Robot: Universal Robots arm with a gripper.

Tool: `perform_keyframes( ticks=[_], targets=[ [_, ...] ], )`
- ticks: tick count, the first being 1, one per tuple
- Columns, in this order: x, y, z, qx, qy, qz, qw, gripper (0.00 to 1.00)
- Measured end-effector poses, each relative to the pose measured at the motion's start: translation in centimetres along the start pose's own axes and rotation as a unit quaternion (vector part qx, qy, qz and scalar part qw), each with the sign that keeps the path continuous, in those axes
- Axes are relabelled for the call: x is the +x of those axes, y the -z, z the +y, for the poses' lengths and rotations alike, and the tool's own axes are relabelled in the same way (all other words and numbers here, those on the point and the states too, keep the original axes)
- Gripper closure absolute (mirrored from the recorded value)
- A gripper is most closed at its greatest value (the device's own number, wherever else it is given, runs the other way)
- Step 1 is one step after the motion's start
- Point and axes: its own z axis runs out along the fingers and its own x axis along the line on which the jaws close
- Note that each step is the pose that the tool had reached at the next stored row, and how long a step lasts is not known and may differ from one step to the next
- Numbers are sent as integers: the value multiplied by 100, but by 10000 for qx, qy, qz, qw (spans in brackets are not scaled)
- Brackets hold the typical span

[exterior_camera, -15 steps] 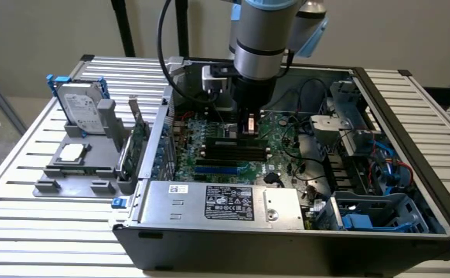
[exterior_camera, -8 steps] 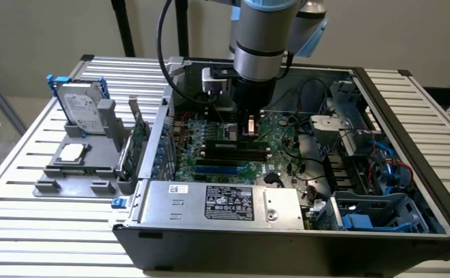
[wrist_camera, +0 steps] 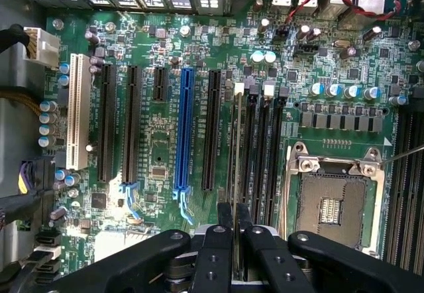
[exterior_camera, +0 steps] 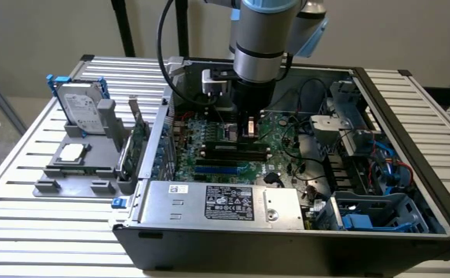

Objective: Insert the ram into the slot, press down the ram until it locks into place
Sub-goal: 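Insert the ram into the slot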

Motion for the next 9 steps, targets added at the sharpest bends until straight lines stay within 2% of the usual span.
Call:
perform_keyframes(
  ticks=[9],
  targets=[
    [-5, -34, -7, 1, 0, 1, 10000, 86]
  ],
)
